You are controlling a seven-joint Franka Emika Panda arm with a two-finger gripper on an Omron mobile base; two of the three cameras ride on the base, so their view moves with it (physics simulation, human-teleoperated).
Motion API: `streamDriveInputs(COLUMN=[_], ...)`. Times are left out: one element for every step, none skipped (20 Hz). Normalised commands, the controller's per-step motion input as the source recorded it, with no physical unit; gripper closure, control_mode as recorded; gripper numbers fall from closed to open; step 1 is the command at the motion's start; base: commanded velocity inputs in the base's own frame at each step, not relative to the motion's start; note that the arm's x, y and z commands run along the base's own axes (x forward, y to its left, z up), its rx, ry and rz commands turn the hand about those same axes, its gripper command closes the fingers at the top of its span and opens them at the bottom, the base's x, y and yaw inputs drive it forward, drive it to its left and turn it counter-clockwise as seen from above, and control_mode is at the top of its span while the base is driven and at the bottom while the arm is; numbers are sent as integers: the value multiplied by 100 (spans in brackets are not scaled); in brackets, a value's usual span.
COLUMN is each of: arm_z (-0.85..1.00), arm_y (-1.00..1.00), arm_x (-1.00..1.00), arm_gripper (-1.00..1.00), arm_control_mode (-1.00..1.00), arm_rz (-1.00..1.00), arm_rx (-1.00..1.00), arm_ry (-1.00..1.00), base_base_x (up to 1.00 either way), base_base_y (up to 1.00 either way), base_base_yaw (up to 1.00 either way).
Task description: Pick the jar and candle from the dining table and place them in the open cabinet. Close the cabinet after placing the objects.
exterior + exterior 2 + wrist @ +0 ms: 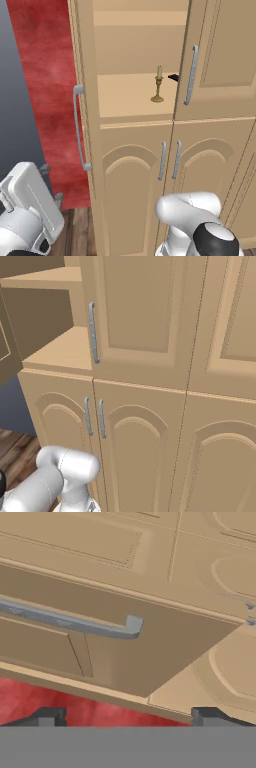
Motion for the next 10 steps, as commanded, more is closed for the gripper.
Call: streamDriveInputs(arm_z=[15,17,17,15,14,15,12,10,3,0], arm_y=[-34,-41,-40,-37,-33,-32,-30,-28,-19,-4], arm_x=[27,31,32,33,31,32,33,38,40,41], arm_gripper=[-100,-100,-100,-100,-100,-100,-100,-100,-100,-100], arm_control_mode=[-100,-100,-100,-100,-100,-100,-100,-100,-100,-100], arm_rz=[-3,-1,0,0,0,0,-1,-1,-4,-3], arm_rx=[0,1,2,2,0,0,0,0,0,0], arm_ry=[0,0,0,0,0,0,0,0,0,0], base_base_x=[0,0,0,0,0,0,0,0,0,0], base_base_y=[0,0,0,0,0,0,0,0,0,0], base_base_yaw=[0,0,0,0,0,0,0,0,0,0])
